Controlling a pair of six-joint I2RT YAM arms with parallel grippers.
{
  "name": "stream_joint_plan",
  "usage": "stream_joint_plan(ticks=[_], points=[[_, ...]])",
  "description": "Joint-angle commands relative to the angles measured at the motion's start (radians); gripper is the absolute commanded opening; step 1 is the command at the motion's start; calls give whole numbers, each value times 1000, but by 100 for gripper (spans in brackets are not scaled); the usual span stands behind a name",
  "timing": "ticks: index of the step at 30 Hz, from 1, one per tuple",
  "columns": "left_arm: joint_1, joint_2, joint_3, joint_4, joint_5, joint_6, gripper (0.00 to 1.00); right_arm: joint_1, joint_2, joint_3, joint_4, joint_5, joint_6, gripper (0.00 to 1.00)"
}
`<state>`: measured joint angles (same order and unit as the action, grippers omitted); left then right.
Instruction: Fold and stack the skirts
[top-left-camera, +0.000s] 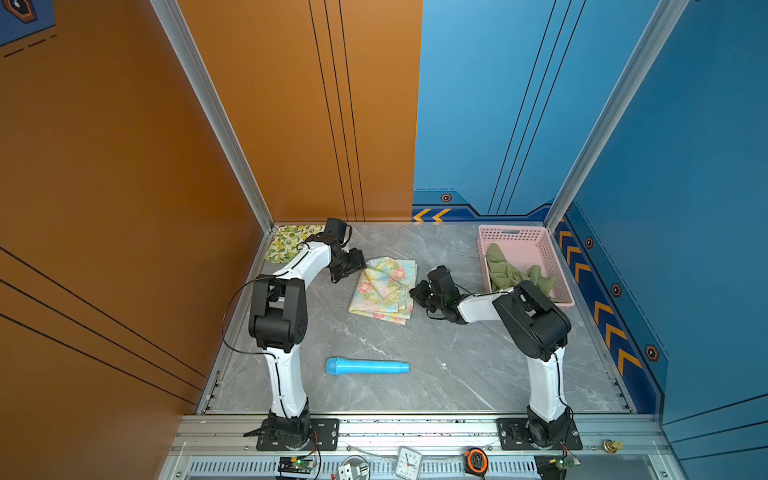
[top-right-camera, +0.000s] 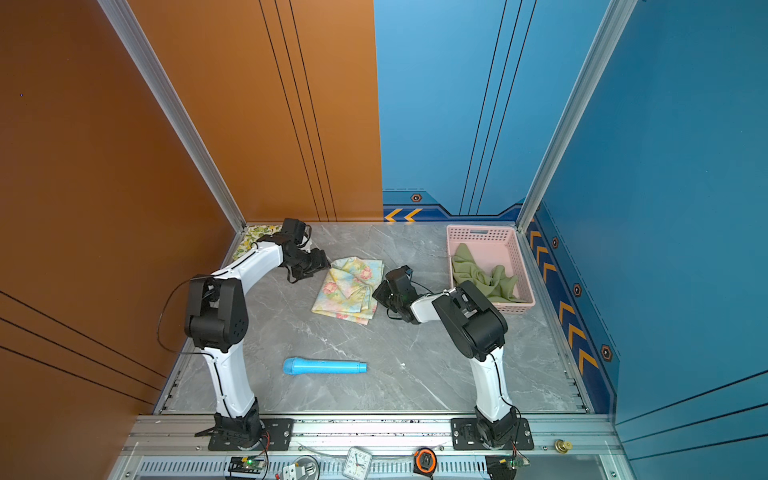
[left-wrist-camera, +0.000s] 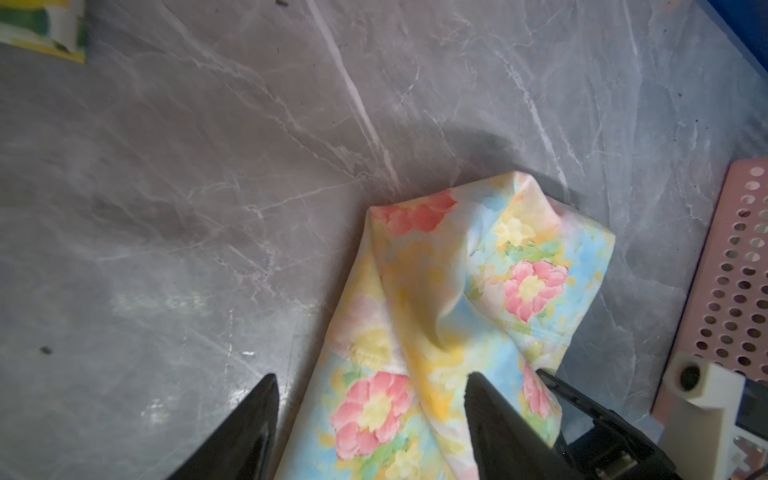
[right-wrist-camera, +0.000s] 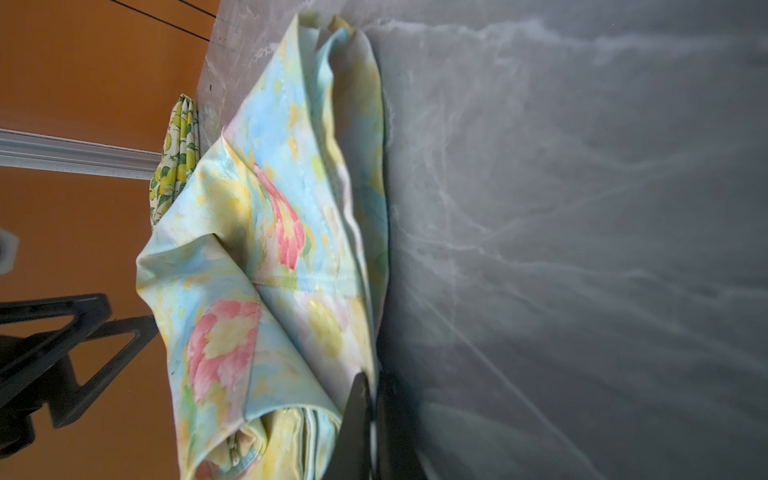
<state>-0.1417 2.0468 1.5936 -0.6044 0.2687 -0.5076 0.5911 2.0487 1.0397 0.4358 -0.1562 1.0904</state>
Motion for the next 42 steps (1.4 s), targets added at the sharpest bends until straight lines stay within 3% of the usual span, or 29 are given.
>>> stream_joint_plan(ticks=[1,9,19,22,30,33,42], points=[[16,51,37,69,89,-67,73,10,-7,-3,-175,31,-59,5],[23,118,60,219,129,-137,72,13,17,29,-186,15,-72,5],[23,181,96,315,155,-192,64,18,19,43,-204,13,-92,5],[14,204,111,342,161,-195,56,19,19,47,-209,11,-98,5],[-7,196,150,362,175,-141,13,18,19,65,-241,9,-131,5],[-18,186,181,295,171,-74,2,15,19,68,-245,6,-141,5],[-78,160,283,37,17,112,0,14,19,95,-296,14,-196,8]])
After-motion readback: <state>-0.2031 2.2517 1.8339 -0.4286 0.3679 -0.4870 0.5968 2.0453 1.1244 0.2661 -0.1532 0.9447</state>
